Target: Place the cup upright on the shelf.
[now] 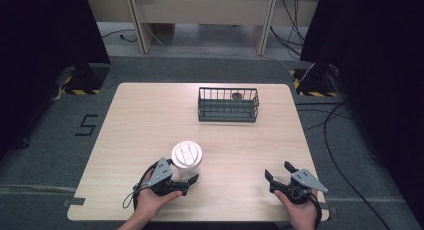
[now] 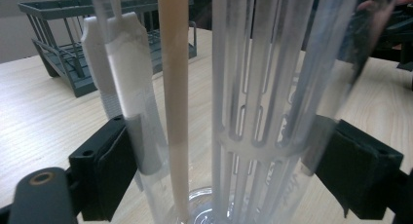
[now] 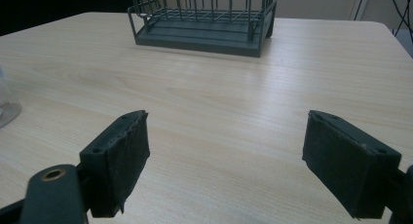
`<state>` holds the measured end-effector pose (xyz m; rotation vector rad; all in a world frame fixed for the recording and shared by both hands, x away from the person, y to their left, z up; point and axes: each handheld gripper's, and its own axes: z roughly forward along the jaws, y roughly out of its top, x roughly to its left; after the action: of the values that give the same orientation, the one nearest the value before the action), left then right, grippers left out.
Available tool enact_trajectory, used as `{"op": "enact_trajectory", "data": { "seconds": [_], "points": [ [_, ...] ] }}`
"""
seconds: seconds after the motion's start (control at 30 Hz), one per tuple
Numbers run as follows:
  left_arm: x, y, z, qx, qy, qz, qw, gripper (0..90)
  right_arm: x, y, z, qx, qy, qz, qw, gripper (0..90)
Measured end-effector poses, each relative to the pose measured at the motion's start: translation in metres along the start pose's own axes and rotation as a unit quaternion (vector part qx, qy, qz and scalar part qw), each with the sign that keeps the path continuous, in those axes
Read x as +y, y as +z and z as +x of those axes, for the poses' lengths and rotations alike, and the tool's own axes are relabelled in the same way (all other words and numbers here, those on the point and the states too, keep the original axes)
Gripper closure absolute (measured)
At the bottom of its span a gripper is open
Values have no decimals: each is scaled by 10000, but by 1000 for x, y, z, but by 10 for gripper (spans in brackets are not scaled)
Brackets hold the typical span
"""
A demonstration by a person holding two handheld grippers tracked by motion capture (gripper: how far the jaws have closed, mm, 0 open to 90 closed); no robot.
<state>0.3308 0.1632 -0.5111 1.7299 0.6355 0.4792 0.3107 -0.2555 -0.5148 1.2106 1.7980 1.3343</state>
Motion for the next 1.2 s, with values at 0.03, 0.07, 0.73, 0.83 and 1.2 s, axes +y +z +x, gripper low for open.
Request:
{"op": "enact_trajectory", "data": {
  "seconds": [0.03, 0.07, 0.73, 0.83, 1.2],
  "points": [
    [0, 0, 0, 0, 0, 0, 10000, 143, 0, 0, 0, 0, 0, 0, 10000, 178],
    [0, 0, 0, -13, 1, -4, 10000, 143, 0, 0, 0, 0, 8, -2, 10000, 178],
    [0, 2, -2, -107, 32, 33, 9999, 176, 0, 1, 0, 23, 32, 26, 10000, 179],
    [1, 3, -3, -133, 22, 58, 9999, 177, 0, 1, 0, 18, 41, 29, 10000, 179],
    [8, 4, -2, -136, -7, 30, 9999, 177, 0, 1, -1, 21, 56, 30, 10000, 178]
  ]
}}
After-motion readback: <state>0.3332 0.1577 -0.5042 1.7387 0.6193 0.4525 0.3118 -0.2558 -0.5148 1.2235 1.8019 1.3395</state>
